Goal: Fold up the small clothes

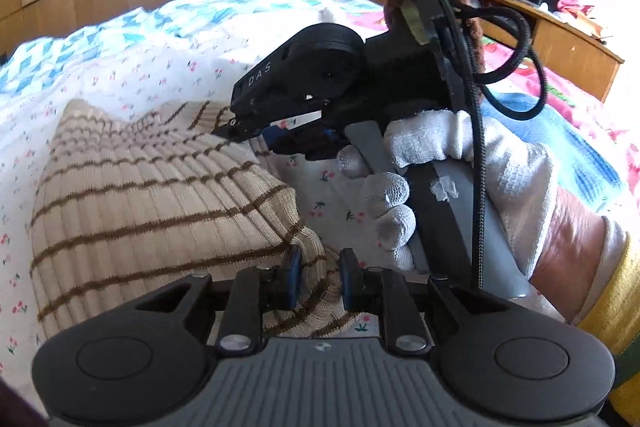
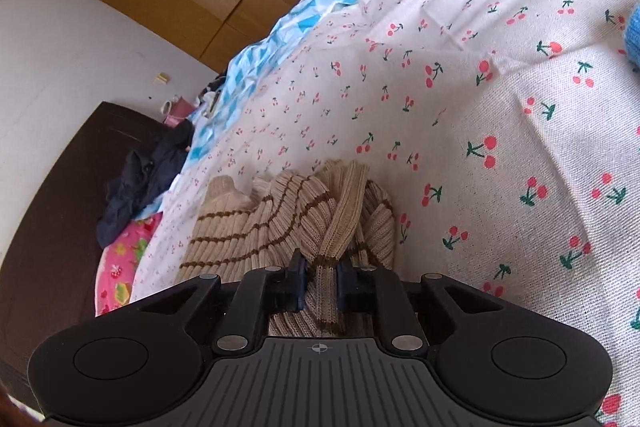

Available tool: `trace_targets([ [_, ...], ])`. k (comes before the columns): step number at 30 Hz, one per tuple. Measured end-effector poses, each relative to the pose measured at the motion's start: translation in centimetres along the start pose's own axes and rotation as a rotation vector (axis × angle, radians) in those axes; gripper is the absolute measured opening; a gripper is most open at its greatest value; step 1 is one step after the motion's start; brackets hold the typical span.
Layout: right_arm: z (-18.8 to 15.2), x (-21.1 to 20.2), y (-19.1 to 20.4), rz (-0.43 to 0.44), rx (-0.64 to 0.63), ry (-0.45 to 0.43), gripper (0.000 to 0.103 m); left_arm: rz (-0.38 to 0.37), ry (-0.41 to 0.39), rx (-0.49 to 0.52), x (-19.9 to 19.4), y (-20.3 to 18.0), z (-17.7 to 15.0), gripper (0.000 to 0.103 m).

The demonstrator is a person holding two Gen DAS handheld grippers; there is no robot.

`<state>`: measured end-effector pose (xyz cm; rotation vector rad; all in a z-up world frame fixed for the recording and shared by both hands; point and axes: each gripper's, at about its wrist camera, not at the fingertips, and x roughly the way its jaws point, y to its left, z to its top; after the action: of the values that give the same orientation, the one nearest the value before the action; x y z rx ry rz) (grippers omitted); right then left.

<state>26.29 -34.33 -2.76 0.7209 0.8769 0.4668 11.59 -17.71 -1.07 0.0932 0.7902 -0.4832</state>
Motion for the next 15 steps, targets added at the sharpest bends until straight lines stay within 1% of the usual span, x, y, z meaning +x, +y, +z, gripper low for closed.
trace_targets([
  [3, 0.1, -0.3, -0.1, 0.006, -0.003, -0.005, 0.014, -0.005, -0.007, -0.008, -0.1, -0.4, 0.4, 0.023],
  [6, 0.0, -0.8, 0.1, 0.005, -0.021, -0.015, 0.014, -0.03, -0.016, -0.005, -0.2, -0.3, 0.4, 0.023],
  [10, -0.2, -0.4, -0.2, 0.01, -0.031, -0.002, 0.015, -0.029, 0.008, -0.004, 0.1, -0.1, 0.2, 0.025],
  [11, -0.2, -0.4, -0.2, 0.014, -0.037, -0.003, 0.016, -0.034, 0.017, -0.009, 0.0, 0.1, 0.1, 0.028],
  [12, -0.3, -0.5, -0.4, 0.024, -0.03, -0.006, 0.017, -0.046, 0.024, -0.01, -0.4, 0.2, 0.1, 0.034],
  [14, -0.4, -0.6, -0.8, 0.049, -0.003, -0.01, 0.018, -0.074, 0.032, -0.011, -1.2, 0.7, 0.2, 0.042],
  [15, -0.4, -0.7, -0.9, 0.057, 0.006, -0.013, 0.018, -0.084, 0.036, -0.013, -1.8, 1.0, 0.0, 0.044],
])
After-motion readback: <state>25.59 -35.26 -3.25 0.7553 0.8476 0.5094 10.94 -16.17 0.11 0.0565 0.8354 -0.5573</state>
